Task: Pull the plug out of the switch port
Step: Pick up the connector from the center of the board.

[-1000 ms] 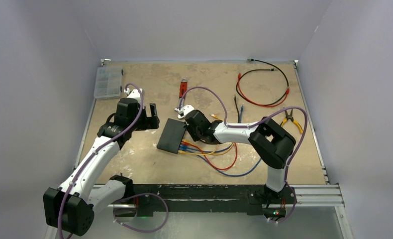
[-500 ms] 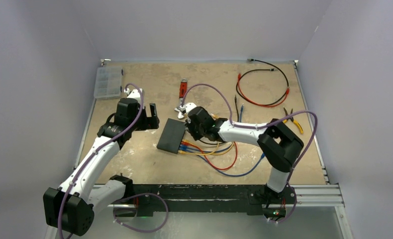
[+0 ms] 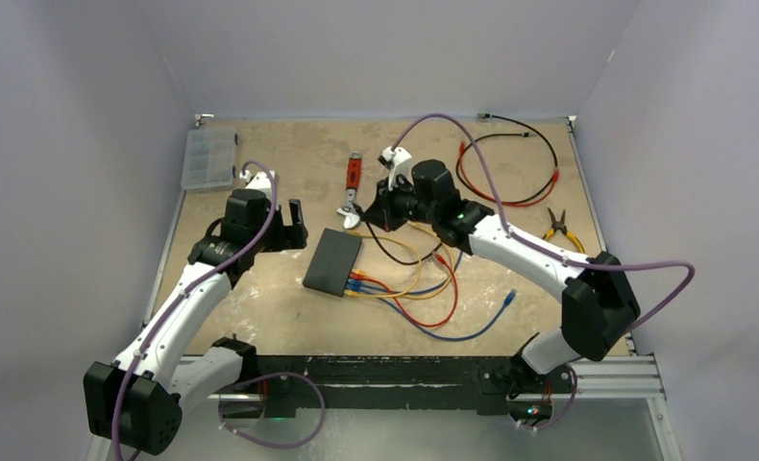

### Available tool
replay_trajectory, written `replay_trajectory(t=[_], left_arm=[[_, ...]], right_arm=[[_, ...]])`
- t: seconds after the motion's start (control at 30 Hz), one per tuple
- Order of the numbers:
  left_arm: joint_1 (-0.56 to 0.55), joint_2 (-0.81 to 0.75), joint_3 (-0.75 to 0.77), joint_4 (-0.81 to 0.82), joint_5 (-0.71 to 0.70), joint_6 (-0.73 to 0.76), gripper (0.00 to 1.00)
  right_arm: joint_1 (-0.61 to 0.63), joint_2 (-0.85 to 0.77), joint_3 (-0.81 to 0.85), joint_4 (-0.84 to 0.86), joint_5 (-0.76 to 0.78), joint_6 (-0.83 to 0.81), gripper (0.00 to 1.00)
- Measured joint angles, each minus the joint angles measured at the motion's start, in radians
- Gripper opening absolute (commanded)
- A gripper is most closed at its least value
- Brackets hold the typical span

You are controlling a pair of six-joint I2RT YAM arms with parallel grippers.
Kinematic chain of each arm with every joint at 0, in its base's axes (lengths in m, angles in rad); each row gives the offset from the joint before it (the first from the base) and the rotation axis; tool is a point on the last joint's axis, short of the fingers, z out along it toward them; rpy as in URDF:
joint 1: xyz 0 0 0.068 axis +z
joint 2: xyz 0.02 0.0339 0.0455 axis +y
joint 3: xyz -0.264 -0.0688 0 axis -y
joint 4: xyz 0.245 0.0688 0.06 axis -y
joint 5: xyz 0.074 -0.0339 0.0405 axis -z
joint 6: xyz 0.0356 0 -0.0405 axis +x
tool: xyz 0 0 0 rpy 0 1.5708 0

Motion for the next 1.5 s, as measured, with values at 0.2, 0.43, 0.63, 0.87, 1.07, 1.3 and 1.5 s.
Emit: replay_trajectory(t=[0.2,0.43,0.63,0.87,1.07,1.3,1.5], left_arm=[[0.0,0.003,0.0,0.0,0.001,0.0,0.92],[0.0,0.01,0.0,0.0,0.003,0.0,0.92],[0.0,0.011,0.0,0.0,0.003,0.0,0.92],[0.0,0.016,0.0,0.0,0.004,0.0,0.92],[0.0,0.019,0.0,0.0,0.007,0.0,0.92],[0.0,0.024,0.0,0.0,0.011,0.0,0.92],[0.0,0.024,0.0,0.0,0.011,0.0,0.92]], right_arm=[[-0.027,-0.05,0.055,0.069,-0.18,0.055,0.0],[-0.055,-0.1,0.082,0.148,-0.367,0.137,0.0],[-0.078,-0.132,0.125,0.218,-0.482,0.208,0.0],[-0.09,-0.164,0.159,0.303,-0.574,0.275,0.0],[-0.096,-0.191,0.185,0.334,-0.607,0.294,0.0],[-0.106,-0.242,0.212,0.328,-0.617,0.293,0.0],[-0.11,-0.267,0.256,0.292,-0.59,0.262,0.0]])
